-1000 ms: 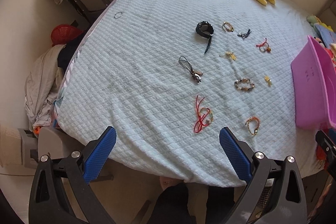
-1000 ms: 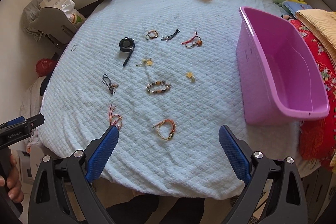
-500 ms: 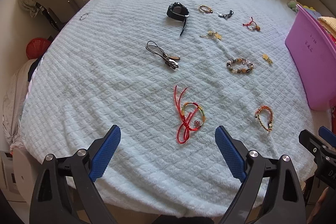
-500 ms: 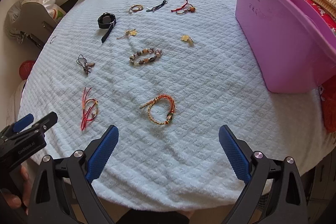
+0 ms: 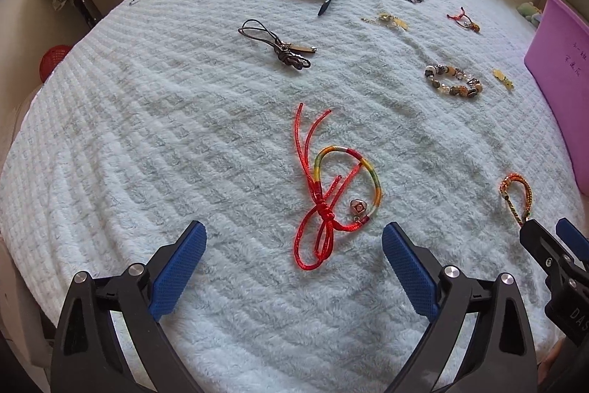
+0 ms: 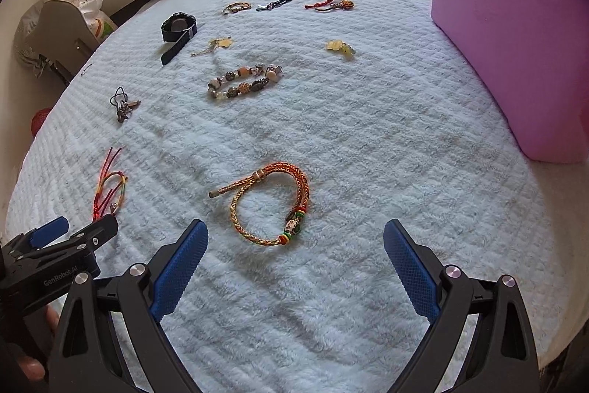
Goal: Organize jewelry
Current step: 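Move right tool to orange braided bracelet while left tool approaches red-string rainbow bracelet, then close right gripper on orange braided bracelet while left gripper closes on red-string bracelet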
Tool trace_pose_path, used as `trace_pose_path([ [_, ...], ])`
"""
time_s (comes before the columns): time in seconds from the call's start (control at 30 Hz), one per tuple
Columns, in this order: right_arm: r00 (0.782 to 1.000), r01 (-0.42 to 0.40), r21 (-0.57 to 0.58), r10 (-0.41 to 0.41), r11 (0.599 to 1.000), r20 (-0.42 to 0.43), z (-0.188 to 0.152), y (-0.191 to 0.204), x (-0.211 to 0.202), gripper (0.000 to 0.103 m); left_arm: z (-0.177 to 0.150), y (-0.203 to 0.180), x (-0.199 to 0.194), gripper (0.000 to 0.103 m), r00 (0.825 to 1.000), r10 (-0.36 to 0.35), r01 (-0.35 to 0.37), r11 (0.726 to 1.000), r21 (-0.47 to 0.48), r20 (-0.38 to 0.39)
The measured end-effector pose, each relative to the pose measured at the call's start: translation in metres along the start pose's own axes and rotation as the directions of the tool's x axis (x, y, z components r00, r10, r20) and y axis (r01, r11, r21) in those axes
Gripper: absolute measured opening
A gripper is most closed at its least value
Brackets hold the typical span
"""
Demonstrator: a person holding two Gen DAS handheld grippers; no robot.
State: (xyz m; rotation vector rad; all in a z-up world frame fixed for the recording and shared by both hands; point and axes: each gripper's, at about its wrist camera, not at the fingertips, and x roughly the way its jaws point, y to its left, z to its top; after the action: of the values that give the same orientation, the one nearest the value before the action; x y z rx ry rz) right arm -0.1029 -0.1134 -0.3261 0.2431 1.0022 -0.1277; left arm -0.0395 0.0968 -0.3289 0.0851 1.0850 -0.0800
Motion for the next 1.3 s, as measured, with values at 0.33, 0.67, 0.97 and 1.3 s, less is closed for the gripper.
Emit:
trace_pose_path([
  [0.33, 0.999, 0.009, -0.027, -0.008, 1.0, 0.034, 0.003, 0.0, 0.011, 0.092, 0.0, -0.001, 0.009, 0.096, 0.998, 0.001, -0.001, 1.0, 0.007, 0.055],
  [0.67, 0.998, 0.044, -0.087, -0.04, 0.995, 0.041, 0.003, 0.011, 0.023, 0.092, 0.0, -0.004, 0.014, 0.098, 0.995, -0.004, 0.002, 1.0, 0.025, 0.097],
  [0.97, 0.998, 0.051, -0.141, -0.047, 0.989, 0.031, 0.005, 0.021, 0.032, 0.081, 0.009, -0.006, 0.021, 0.096, 0.994, -0.021, 0.018, 0.999, 0.033, 0.107],
  [1.3, 0.999, 0.024, -0.19, -0.018, 0.982, 0.038, 0.003, 0.034, 0.028, 0.045, -0.001, -0.019, 0.011, 0.064, 0.988, -0.04, 0.022, 0.993, 0.12, 0.151],
])
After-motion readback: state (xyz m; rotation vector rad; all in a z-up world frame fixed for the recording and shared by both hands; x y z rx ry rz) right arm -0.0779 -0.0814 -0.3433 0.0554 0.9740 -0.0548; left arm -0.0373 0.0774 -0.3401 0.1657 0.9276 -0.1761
